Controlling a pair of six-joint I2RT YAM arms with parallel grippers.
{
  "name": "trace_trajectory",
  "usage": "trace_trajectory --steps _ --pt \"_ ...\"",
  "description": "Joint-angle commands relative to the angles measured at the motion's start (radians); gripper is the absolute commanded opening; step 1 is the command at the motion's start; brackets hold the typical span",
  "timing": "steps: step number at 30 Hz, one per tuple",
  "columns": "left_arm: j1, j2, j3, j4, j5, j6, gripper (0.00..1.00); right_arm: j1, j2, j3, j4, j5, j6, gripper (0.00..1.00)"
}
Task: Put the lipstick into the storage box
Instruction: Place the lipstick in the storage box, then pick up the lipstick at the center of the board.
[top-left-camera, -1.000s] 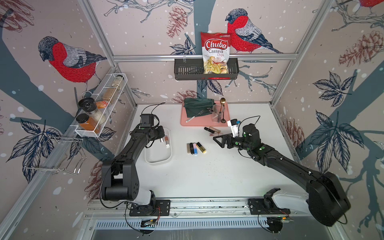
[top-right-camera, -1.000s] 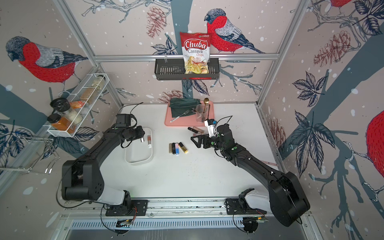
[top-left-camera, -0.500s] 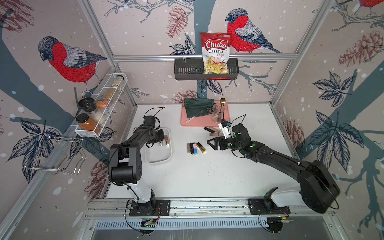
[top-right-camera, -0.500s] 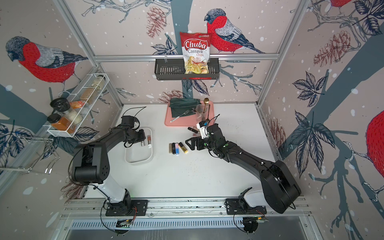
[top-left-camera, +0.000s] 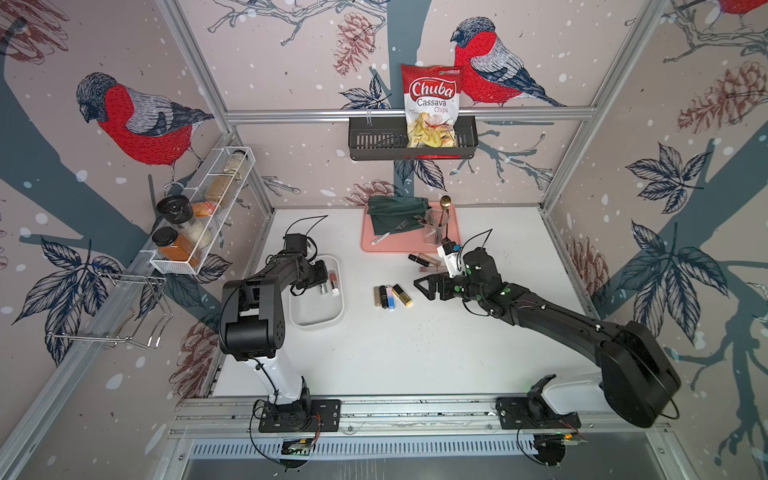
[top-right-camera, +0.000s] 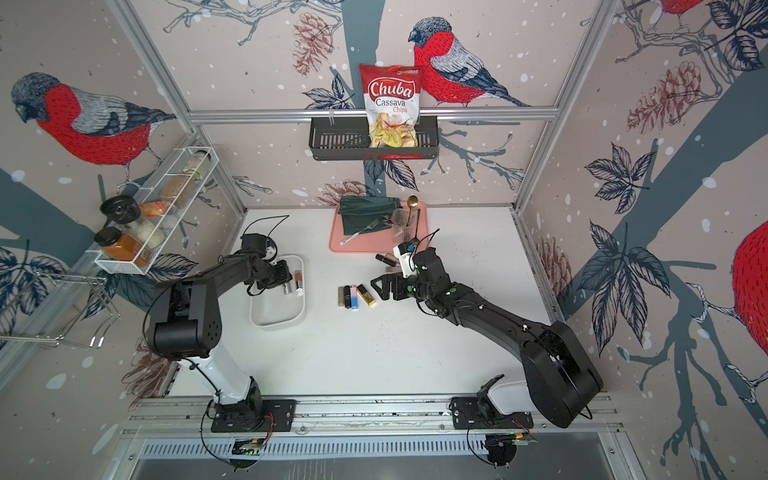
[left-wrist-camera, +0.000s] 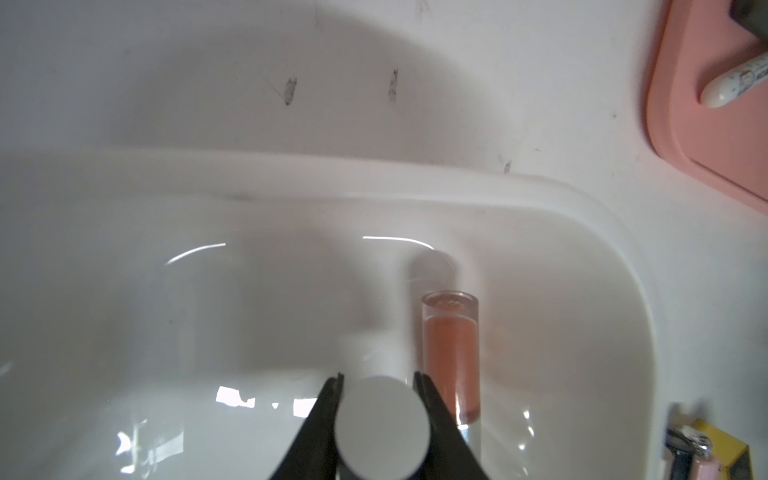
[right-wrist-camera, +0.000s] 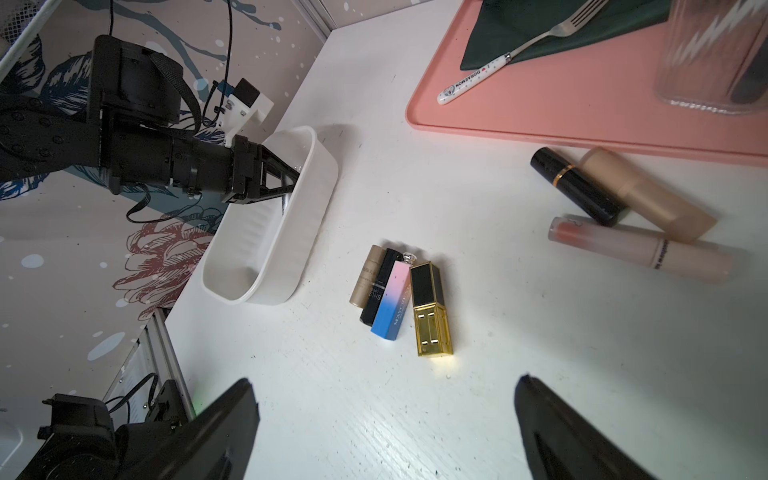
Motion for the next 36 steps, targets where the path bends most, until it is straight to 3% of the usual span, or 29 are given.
trace_trajectory --steps 1,9,15,22,26,29,33,36 --pt "0.003 -0.005 0.001 0.016 0.033 0.000 0.40 0.001 -0.013 -0.002 -0.006 0.027 -0.008 1.00" --pt "0.006 -0.024 -0.004 0.025 0.065 -0.009 0.46 -0.001 -0.031 0.002 -0.033 0.059 -0.021 1.00" --pt "0.011 -0.115 -0.026 0.053 0.098 -0.024 0.47 -0.052 -0.022 0.052 -0.141 0.146 -0.060 1.00" --pt "0.014 -0.307 -0.113 0.218 0.272 -0.046 0.48 -0.172 0.075 0.140 -0.257 0.156 -0.108 1.00" --pt "0.008 -0.390 -0.184 0.354 0.440 -0.071 0.49 -0.205 0.166 0.199 -0.272 0.139 -0.133 1.00" --pt "-0.050 -0.397 -0.193 0.370 0.524 -0.058 0.50 -0.221 0.246 0.244 -0.270 0.136 -0.137 1.00" --pt "-0.218 -0.428 -0.141 0.213 0.452 0.081 0.53 -0.228 0.343 0.292 -0.258 0.139 -0.145 1.00" --pt "-0.273 -0.490 -0.163 0.177 0.462 0.096 0.54 -0.228 0.403 0.323 -0.245 0.139 -0.149 1.00"
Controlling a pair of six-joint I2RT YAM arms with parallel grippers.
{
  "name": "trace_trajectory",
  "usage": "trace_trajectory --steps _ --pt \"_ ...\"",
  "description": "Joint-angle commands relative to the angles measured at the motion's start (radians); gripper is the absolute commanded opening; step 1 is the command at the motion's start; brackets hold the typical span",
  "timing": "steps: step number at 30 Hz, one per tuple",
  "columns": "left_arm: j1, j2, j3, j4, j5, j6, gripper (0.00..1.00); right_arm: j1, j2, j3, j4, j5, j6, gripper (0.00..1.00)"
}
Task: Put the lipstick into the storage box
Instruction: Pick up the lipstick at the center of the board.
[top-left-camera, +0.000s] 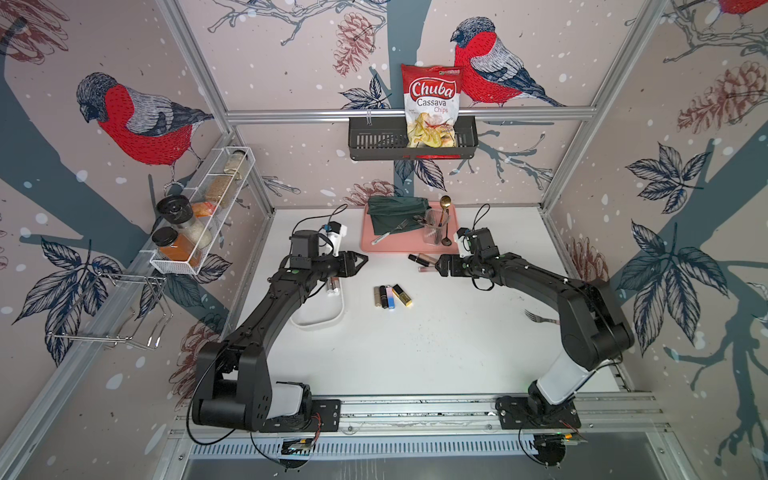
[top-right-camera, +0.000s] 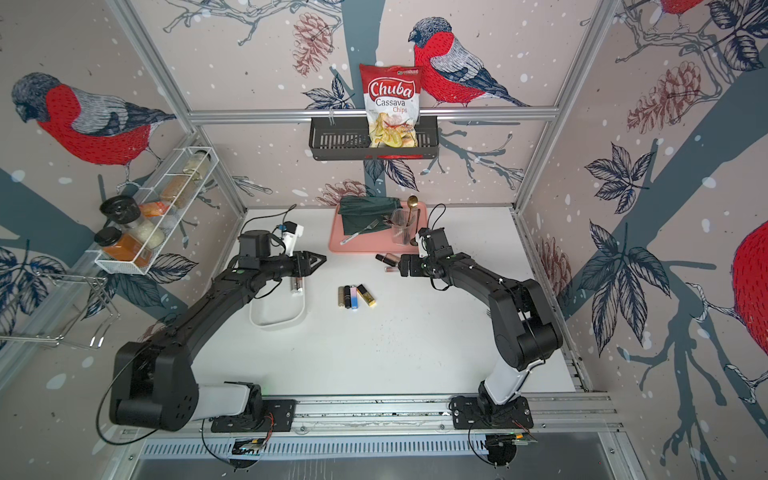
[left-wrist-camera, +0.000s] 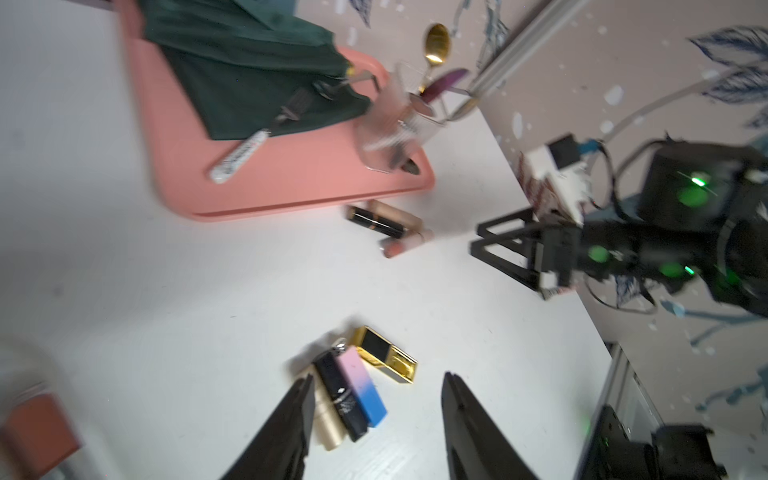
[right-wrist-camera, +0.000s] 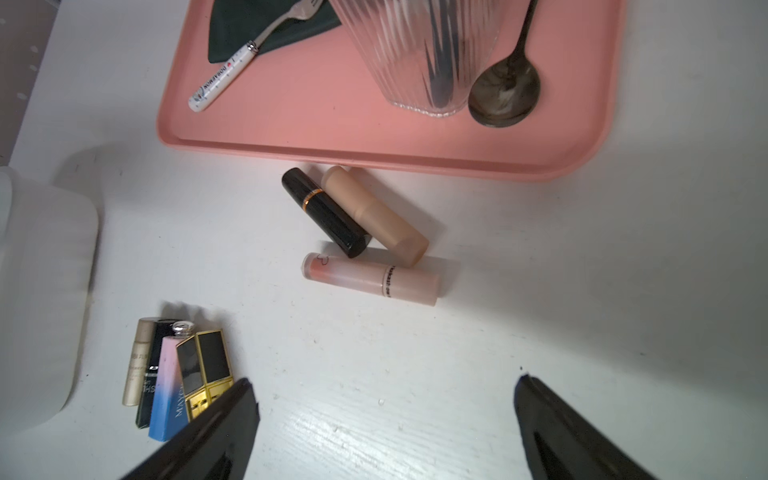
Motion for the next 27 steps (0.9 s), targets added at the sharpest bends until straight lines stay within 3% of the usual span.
trace_trajectory --steps 1,7,19,27 --pt "-0.027 -0.060 -0.025 -0.050 0.025 0.055 0.54 -0.001 0.053 0.034 0.019 -0.007 -0.020 1.00" --pt "-0.027 -0.185 -0.169 0.022 0.021 0.034 0.61 -0.012 0.143 0.081 0.038 -0.012 -0.031 1.00" --pt "-0.028 -0.166 -0.155 -0.028 -0.017 0.071 0.63 -0.030 0.282 0.179 0.058 -0.092 -0.037 1.00" --pt "-0.028 -0.162 -0.155 -0.034 -0.029 0.074 0.63 -0.007 0.268 0.140 0.095 -0.149 -0.030 1.00"
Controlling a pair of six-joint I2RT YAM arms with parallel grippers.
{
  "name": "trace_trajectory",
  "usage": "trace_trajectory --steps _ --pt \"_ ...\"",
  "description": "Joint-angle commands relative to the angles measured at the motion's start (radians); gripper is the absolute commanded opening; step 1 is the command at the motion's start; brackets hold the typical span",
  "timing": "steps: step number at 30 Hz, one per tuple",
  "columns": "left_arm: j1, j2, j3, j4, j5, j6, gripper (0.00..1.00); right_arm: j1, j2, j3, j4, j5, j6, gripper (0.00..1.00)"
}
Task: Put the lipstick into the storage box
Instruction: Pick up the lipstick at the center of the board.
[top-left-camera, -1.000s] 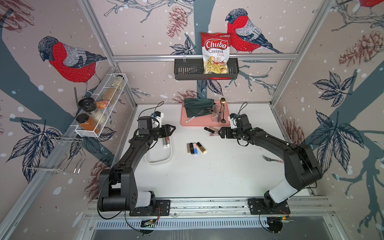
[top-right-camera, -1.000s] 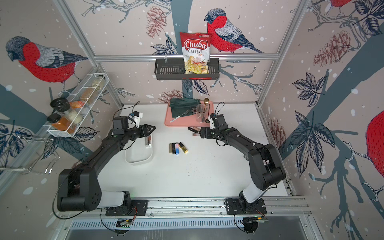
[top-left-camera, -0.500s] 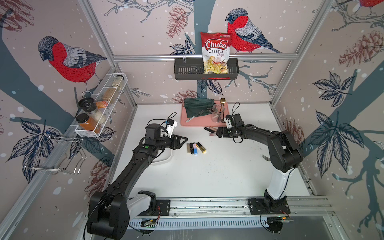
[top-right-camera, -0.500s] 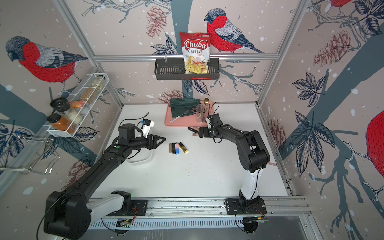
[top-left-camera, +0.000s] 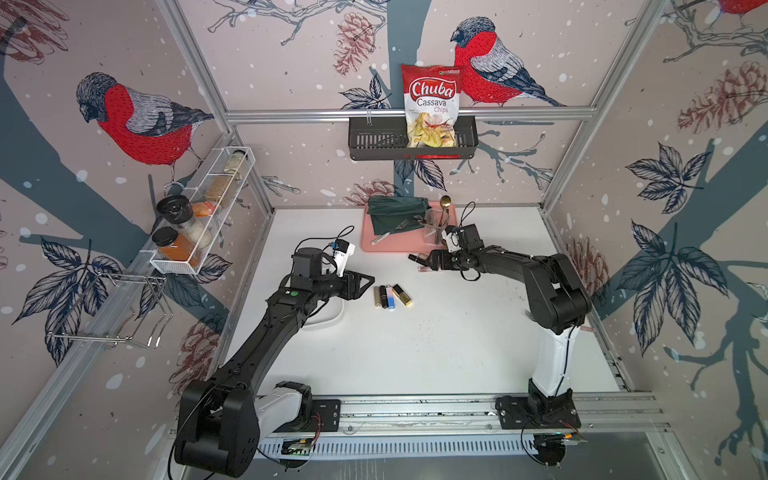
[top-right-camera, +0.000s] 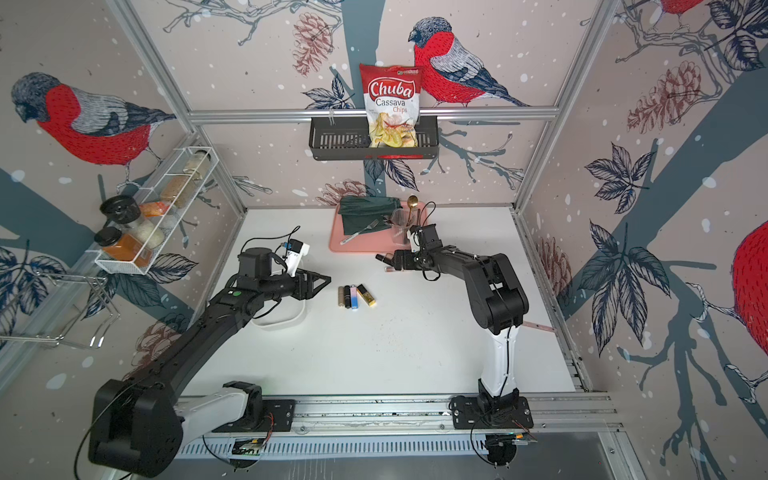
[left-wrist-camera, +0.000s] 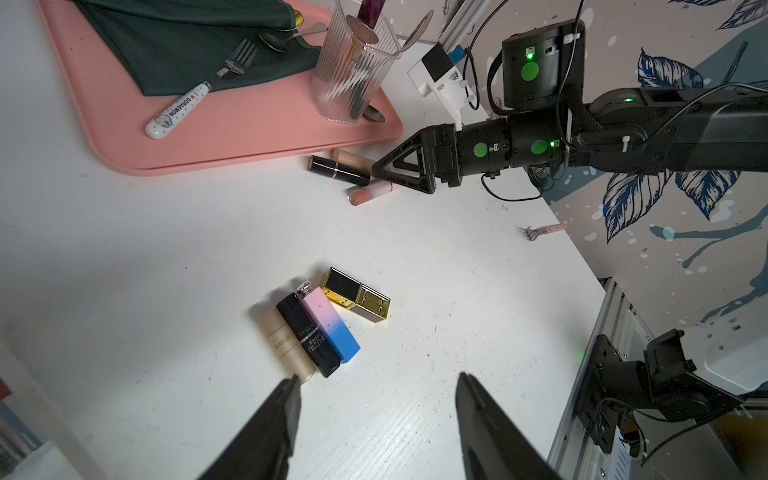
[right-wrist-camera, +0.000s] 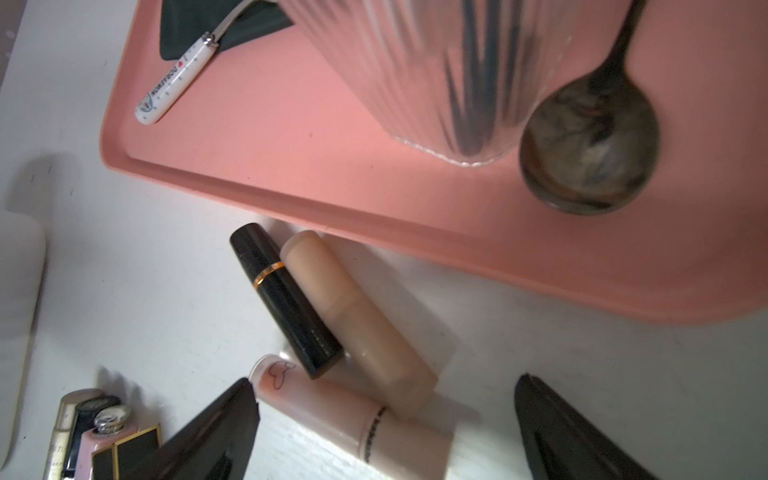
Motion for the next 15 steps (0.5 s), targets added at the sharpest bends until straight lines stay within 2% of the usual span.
trace_trajectory --steps 1,15 --pt "0.000 0.000 0.000 0.002 -0.007 0.016 0.63 0.015 -0.014 -0.027 -0.011 -0.058 0.007 1.00" --pt "0.000 0.001 -0.001 -0.004 -0.020 0.017 0.64 0.096 -0.087 -0.120 -0.005 -0.023 0.022 1.00"
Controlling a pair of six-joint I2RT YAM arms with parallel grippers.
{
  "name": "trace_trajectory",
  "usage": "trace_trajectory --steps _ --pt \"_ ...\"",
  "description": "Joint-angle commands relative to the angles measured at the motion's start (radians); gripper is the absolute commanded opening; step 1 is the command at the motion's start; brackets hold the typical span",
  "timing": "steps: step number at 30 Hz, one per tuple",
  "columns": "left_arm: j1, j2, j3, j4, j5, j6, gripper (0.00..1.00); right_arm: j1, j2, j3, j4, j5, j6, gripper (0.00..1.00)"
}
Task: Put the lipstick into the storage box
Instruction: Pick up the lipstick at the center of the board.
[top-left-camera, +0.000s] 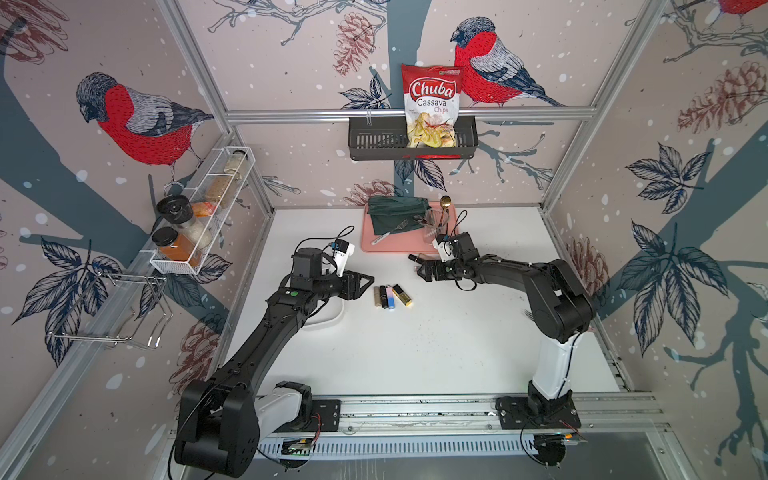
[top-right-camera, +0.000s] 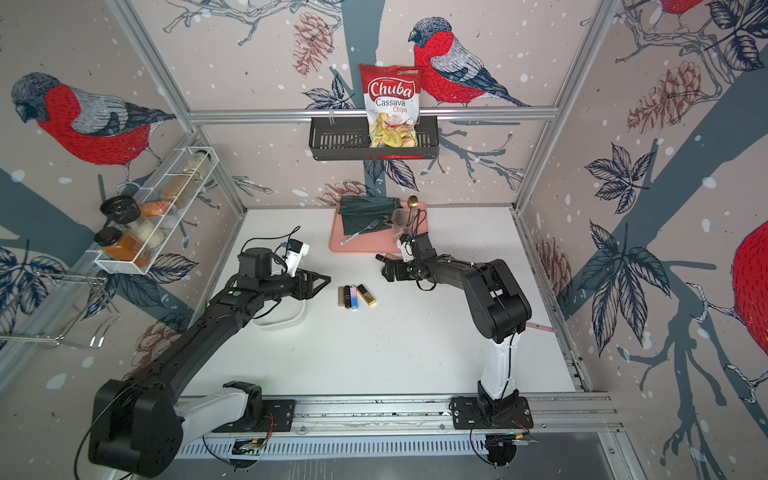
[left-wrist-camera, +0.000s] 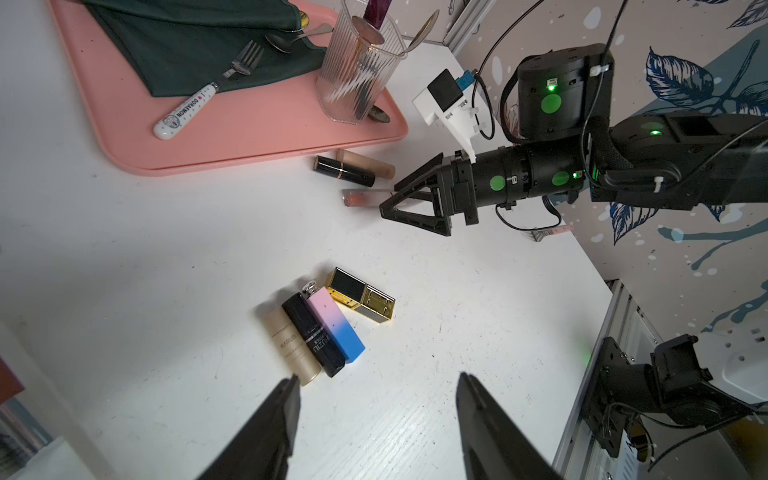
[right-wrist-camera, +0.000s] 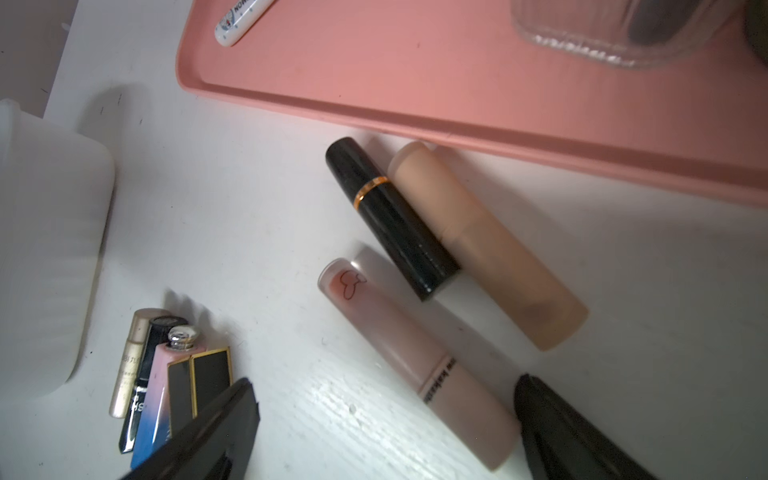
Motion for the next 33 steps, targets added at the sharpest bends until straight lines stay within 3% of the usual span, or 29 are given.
trace_trajectory --steps 1,8,13,33 --pt "0.000 0.001 0.000 -0.002 -0.002 0.013 0.64 0.023 -0.015 -0.015 -0.038 0.033 0.009 1.00" --pt "0.000 0.001 -0.001 -0.002 -0.001 0.014 0.64 0.089 0.013 0.027 -0.128 0.247 -0.039 1.00" --pt "0.000 0.003 -0.001 -0.002 -0.001 0.013 0.64 0.112 0.063 0.073 -0.178 0.353 -0.069 0.94" --pt "0.000 0.019 0.004 -0.010 -0.012 0.014 0.64 0.140 0.049 0.074 -0.191 0.353 -0.085 0.63"
